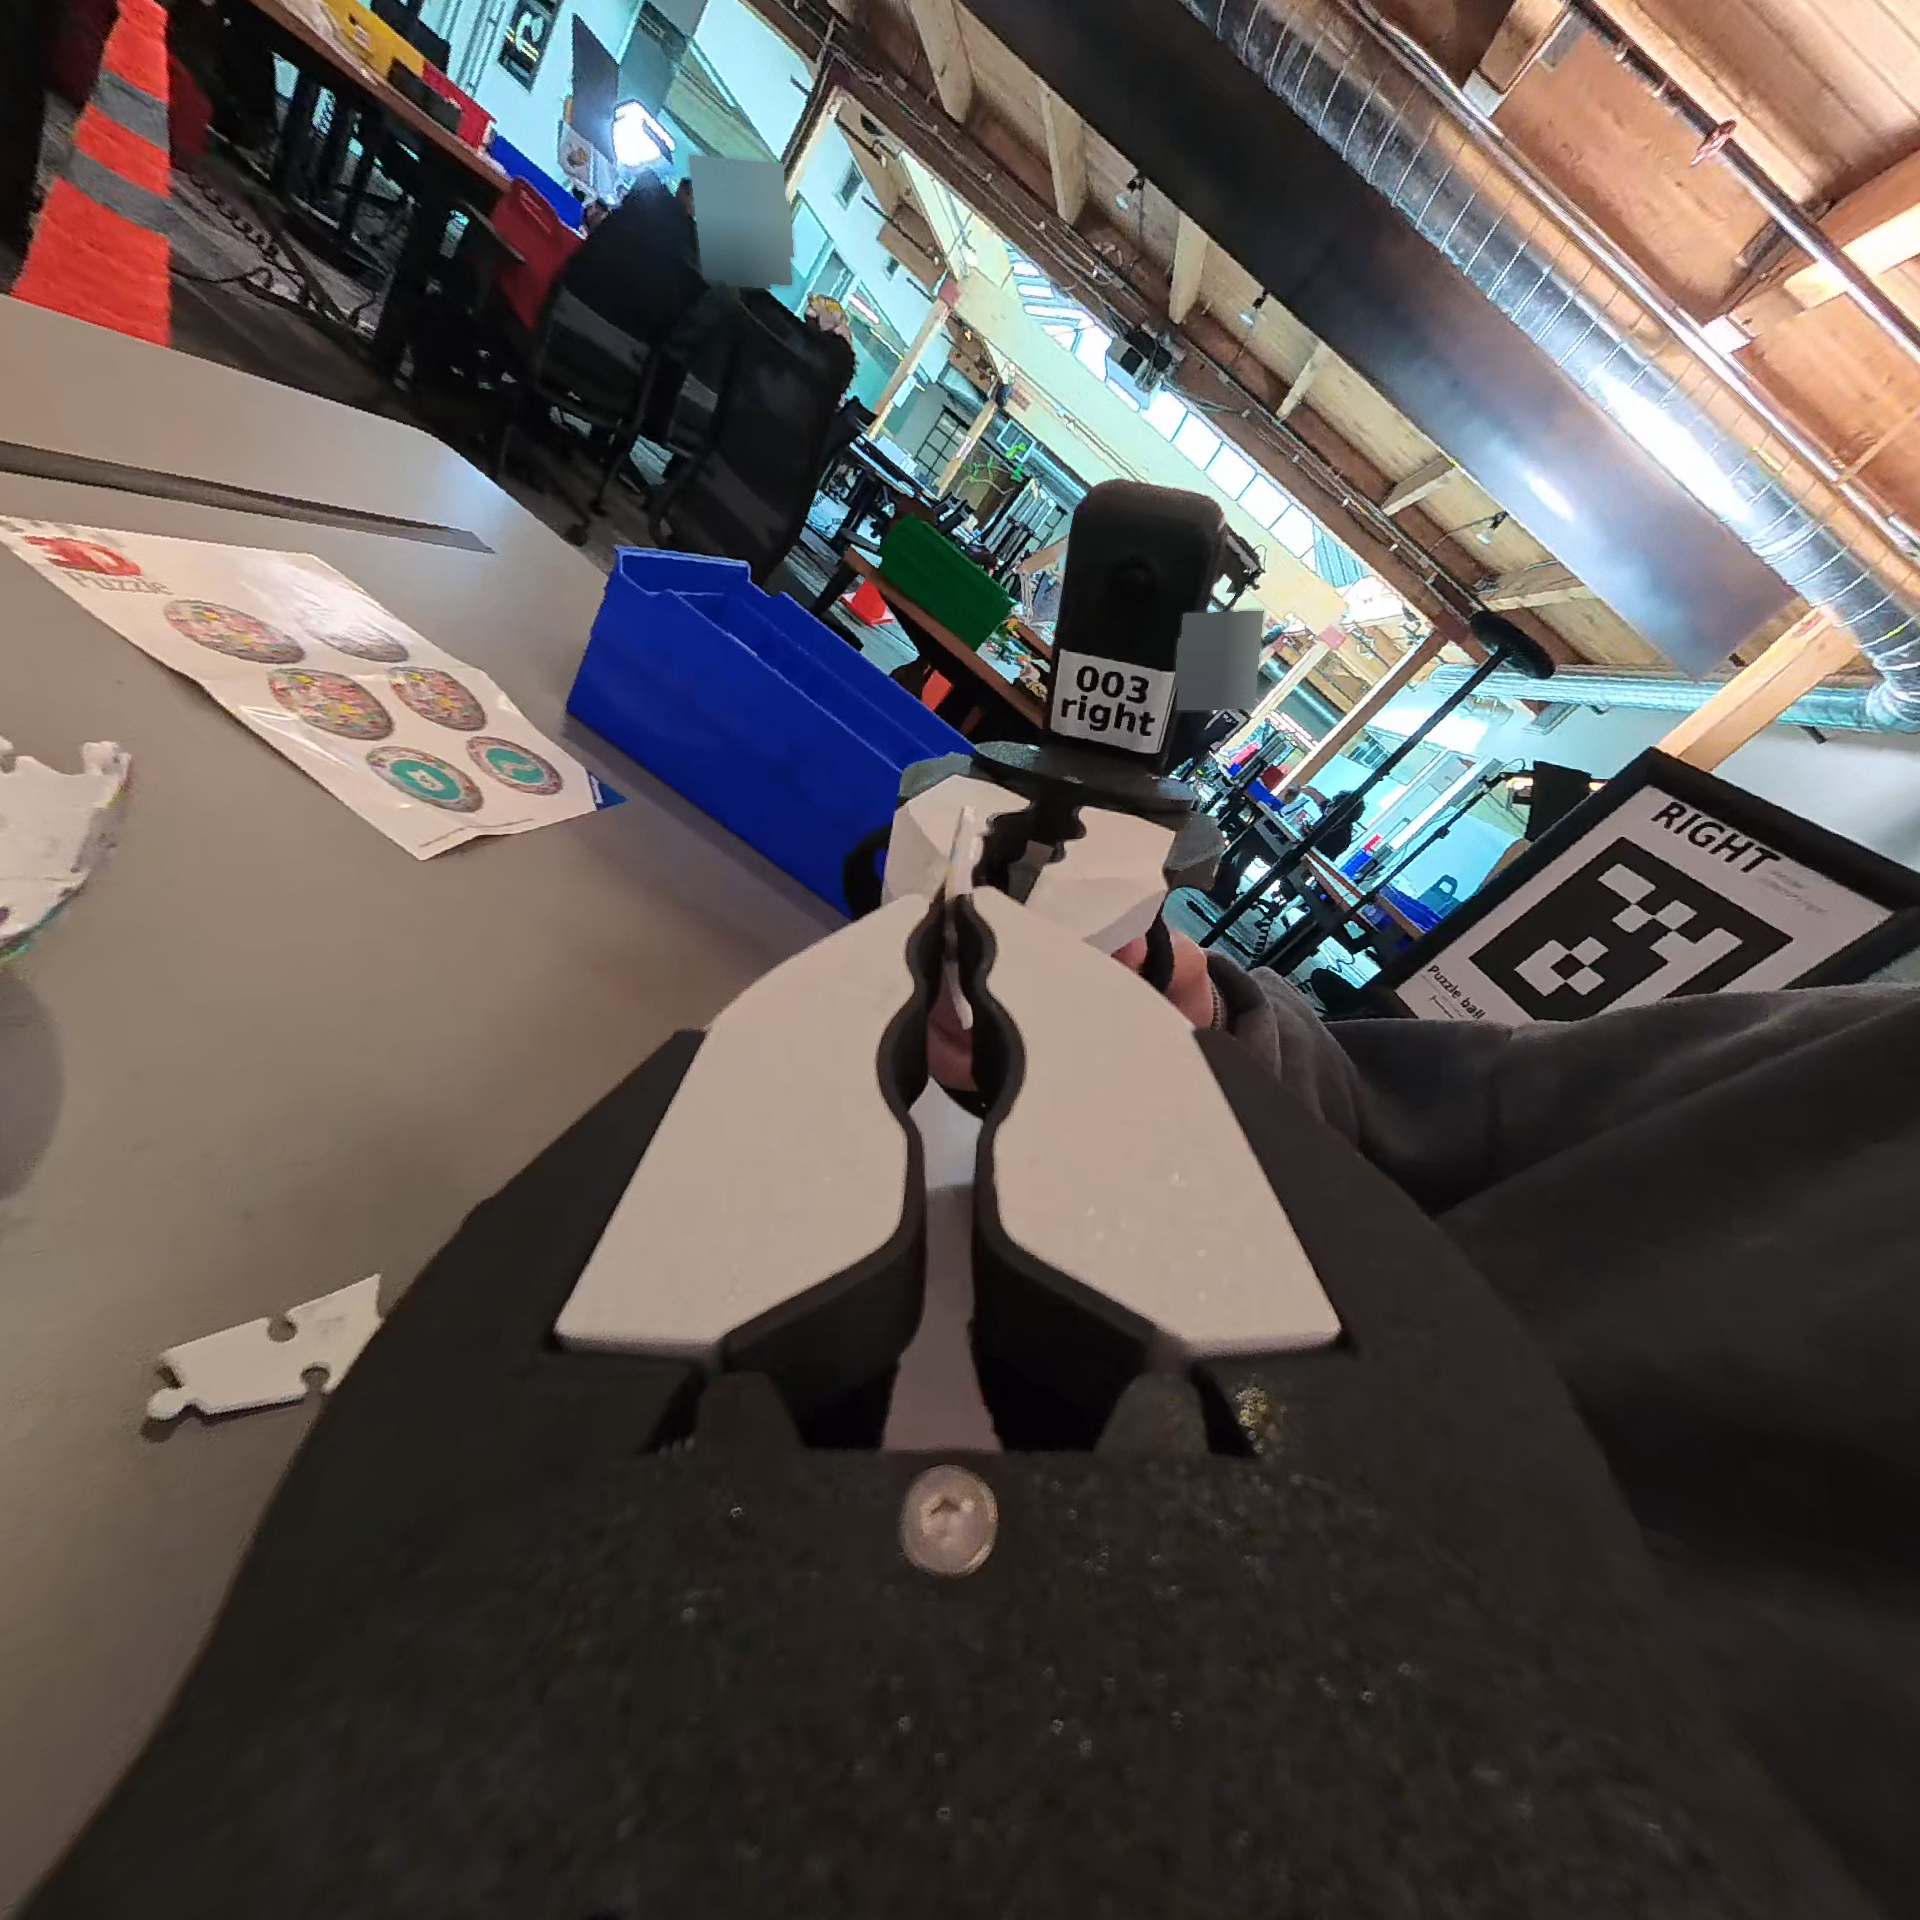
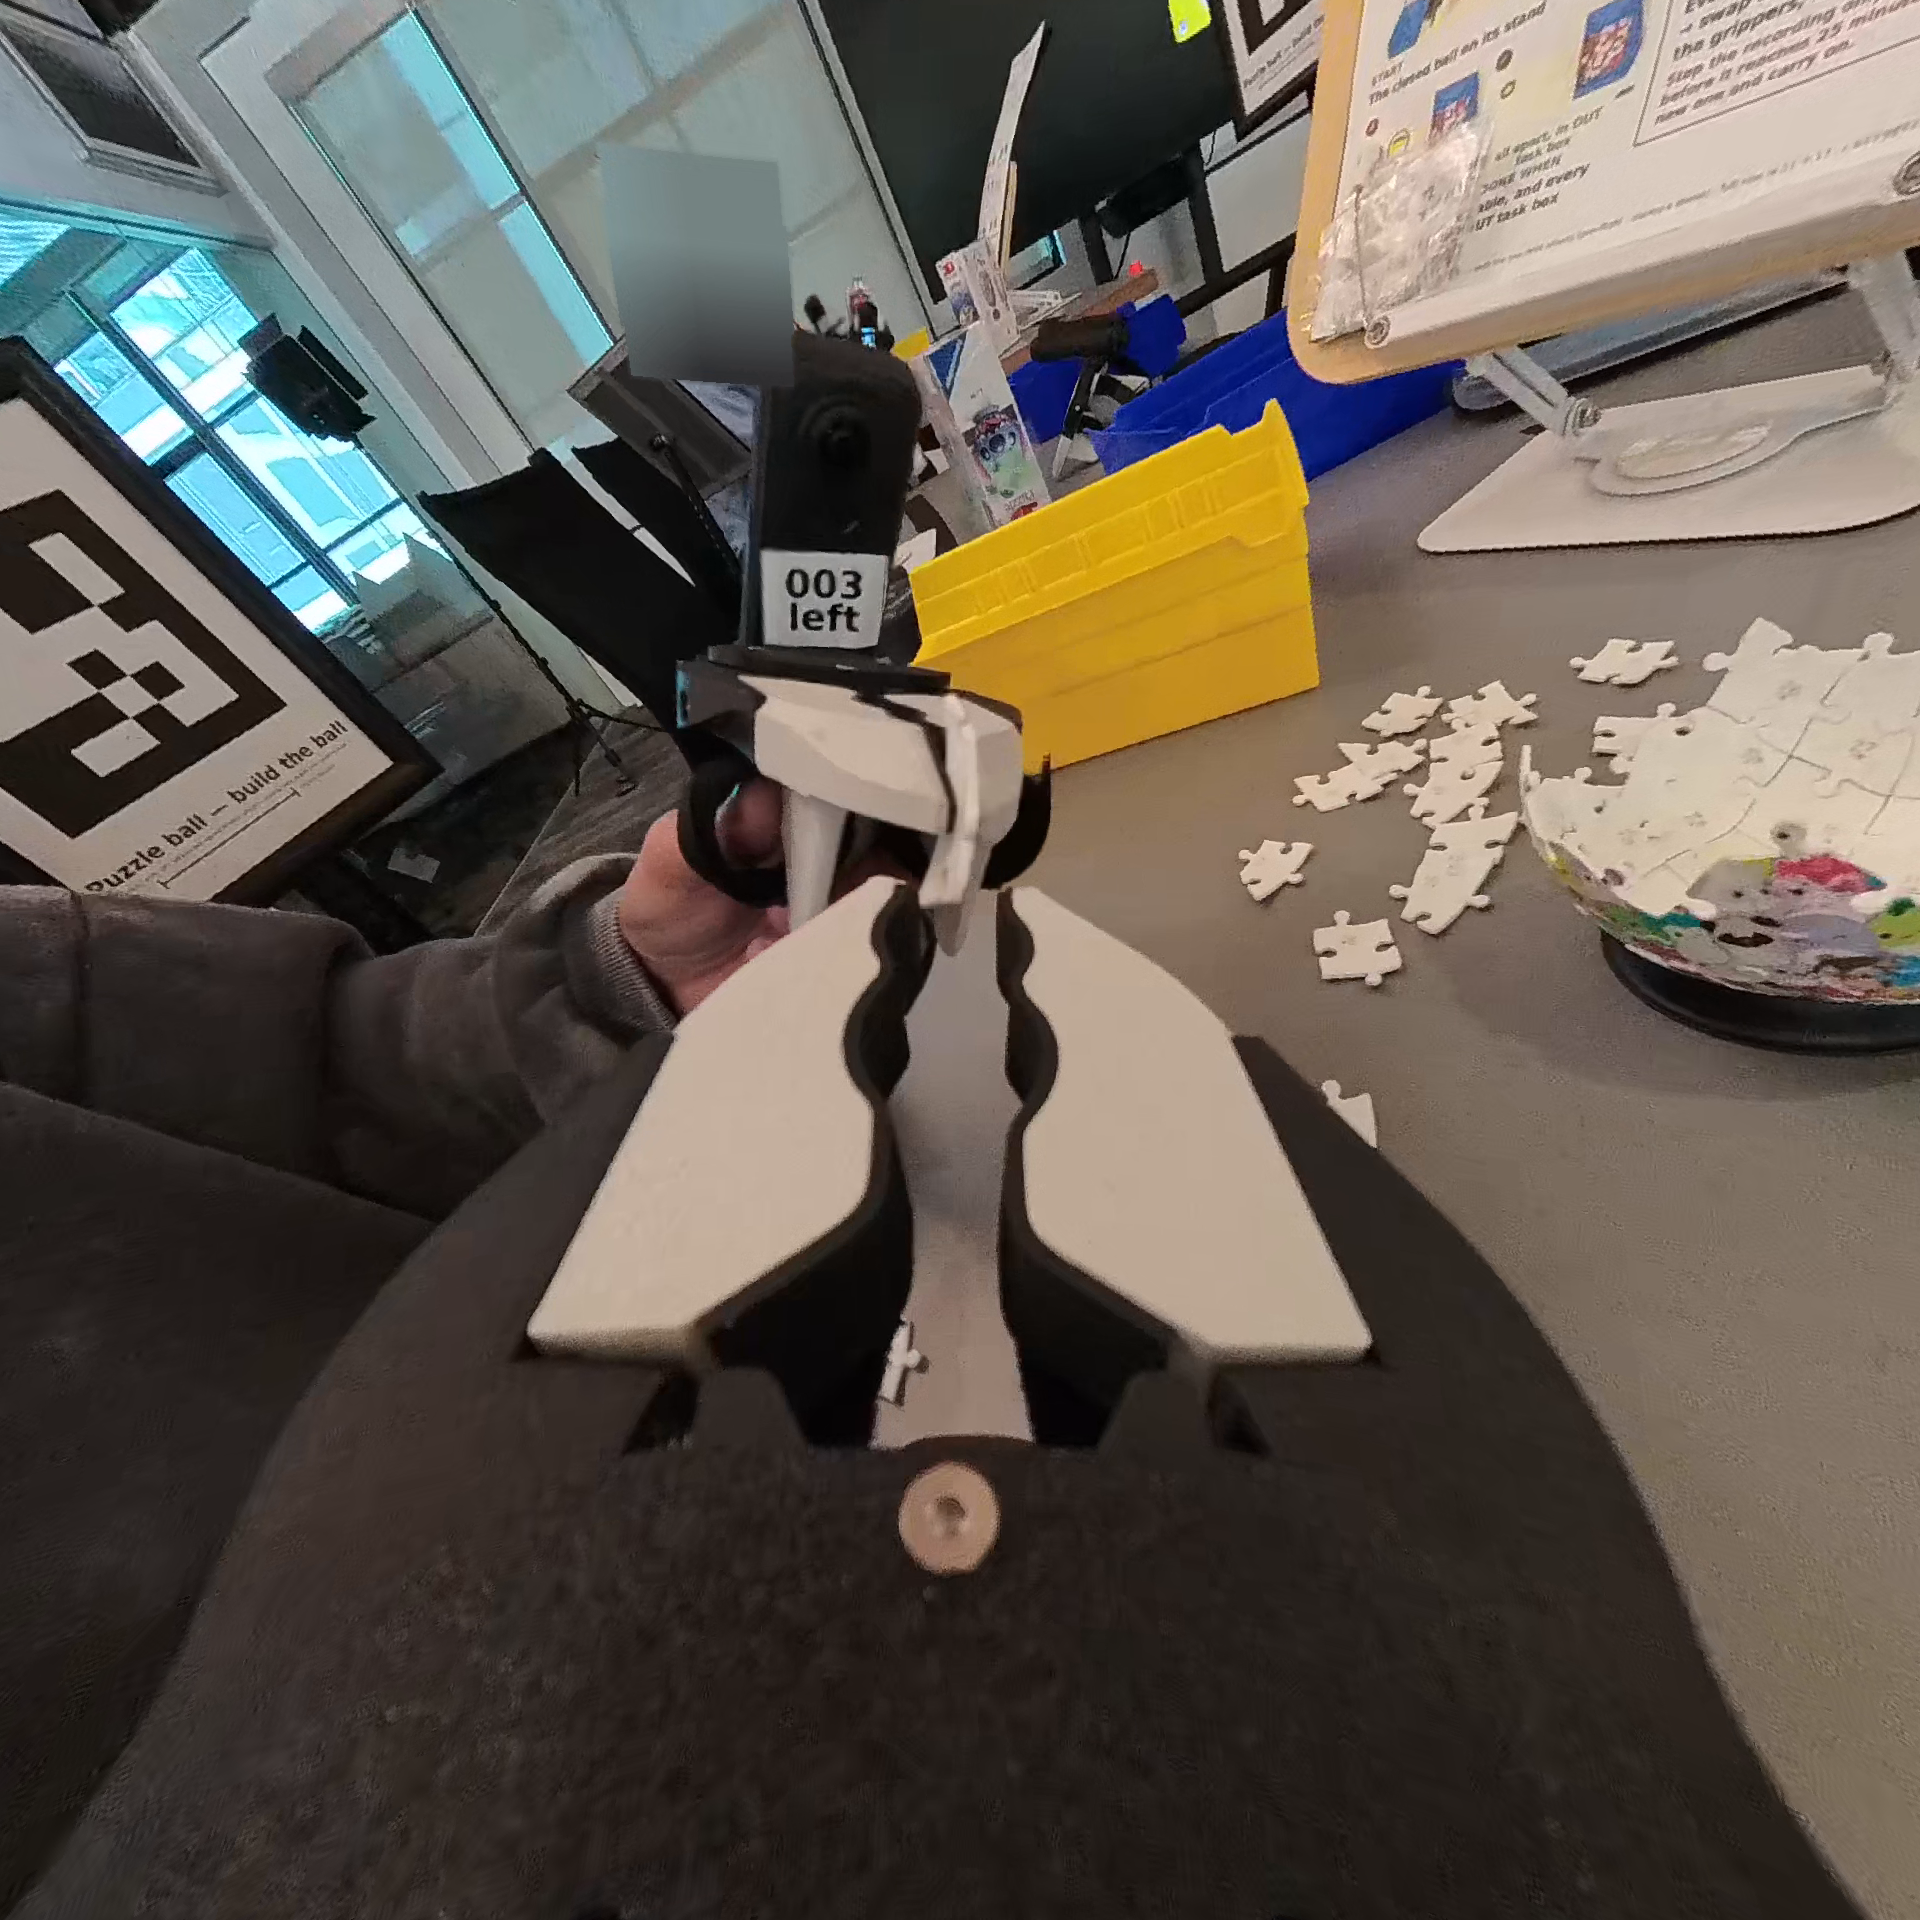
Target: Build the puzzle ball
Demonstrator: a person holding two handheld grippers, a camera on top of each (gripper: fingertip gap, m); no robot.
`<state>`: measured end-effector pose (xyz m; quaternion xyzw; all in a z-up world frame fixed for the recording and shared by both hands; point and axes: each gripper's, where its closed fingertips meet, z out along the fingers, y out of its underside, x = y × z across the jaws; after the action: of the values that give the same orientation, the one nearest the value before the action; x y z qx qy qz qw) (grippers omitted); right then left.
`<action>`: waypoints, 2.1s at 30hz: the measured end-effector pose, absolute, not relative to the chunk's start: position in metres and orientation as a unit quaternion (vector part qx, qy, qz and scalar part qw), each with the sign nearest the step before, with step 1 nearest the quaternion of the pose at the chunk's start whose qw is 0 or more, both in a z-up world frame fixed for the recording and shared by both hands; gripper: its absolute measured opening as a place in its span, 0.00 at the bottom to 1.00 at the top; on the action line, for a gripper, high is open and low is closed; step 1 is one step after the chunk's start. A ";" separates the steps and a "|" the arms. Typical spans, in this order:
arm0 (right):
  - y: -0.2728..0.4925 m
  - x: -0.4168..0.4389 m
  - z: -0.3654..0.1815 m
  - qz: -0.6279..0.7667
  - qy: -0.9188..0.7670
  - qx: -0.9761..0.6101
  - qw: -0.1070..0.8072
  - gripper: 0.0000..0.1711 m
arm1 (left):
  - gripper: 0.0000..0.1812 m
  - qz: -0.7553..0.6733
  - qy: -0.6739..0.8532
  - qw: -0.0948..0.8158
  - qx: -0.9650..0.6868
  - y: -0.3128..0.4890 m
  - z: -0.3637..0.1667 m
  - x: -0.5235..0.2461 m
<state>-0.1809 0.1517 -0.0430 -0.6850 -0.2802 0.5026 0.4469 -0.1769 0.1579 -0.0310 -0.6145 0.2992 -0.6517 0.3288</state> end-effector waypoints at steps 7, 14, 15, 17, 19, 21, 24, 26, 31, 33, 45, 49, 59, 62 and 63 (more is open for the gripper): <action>0.152 -0.178 -0.044 0.508 -0.280 -0.682 0.445 0.02 | 0.01 -0.639 0.322 0.318 -0.622 0.152 -0.039 -0.170; 0.154 -0.174 -0.044 0.506 -0.285 -0.682 0.443 0.02 | 0.01 -0.622 0.340 0.314 -0.632 0.152 -0.044 -0.173; 0.154 -0.174 -0.045 0.498 -0.290 -0.684 0.447 0.02 | 0.01 -0.622 0.339 0.314 -0.632 0.153 -0.044 -0.173; 0.154 -0.174 -0.047 0.489 -0.296 -0.688 0.447 0.02 | 0.01 -0.623 0.339 0.308 -0.633 0.153 -0.046 -0.173; 0.154 -0.174 -0.050 0.484 -0.300 -0.694 0.440 0.02 | 0.01 -0.617 0.344 0.308 -0.637 0.153 -0.048 -0.173; 0.153 -0.174 -0.050 0.488 -0.299 -0.694 0.437 0.01 | 0.01 -0.615 0.346 0.308 -0.638 0.153 -0.048 -0.173; 0.152 -0.175 -0.053 0.494 -0.298 -0.696 0.427 0.01 | 0.01 -0.609 0.354 0.304 -0.642 0.153 -0.049 -0.174; 0.151 -0.177 -0.054 0.498 -0.298 -0.697 0.422 0.02 | 0.01 -0.607 0.357 0.302 -0.643 0.152 -0.050 -0.176; 0.151 -0.177 -0.056 0.497 -0.301 -0.698 0.418 0.01 | 0.01 -0.605 0.359 0.296 -0.645 0.152 -0.052 -0.176; 0.152 -0.176 -0.054 0.488 -0.307 -0.699 0.423 0.01 | 0.01 -0.610 0.355 0.295 -0.644 0.152 -0.052 -0.175; 0.236 -0.123 -0.014 0.320 -0.327 -0.752 0.474 0.01 | 0.12 -0.508 0.391 0.327 -0.694 0.203 -0.045 -0.191; 0.298 -0.120 -0.026 0.252 -0.371 -0.784 0.429 0.01 | 0.16 -0.377 0.455 0.349 -0.727 0.271 -0.037 -0.205; 0.393 -0.126 -0.116 0.174 -0.409 -0.830 0.338 0.01 | 0.21 -0.288 0.589 0.241 -0.716 0.392 -0.117 -0.174; 0.402 -0.128 -0.130 0.174 -0.413 -0.833 0.325 0.01 | 0.21 -0.269 0.620 0.228 -0.701 0.411 -0.135 -0.163; 0.403 -0.128 -0.134 0.171 -0.416 -0.834 0.319 0.01 | 0.21 -0.264 0.630 0.220 -0.697 0.414 -0.140 -0.161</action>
<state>-0.1282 0.4034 -0.1339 -0.8342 -0.4159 0.1712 0.3192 -0.1611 0.4140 -0.1399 -0.6966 0.6298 -0.2640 0.2200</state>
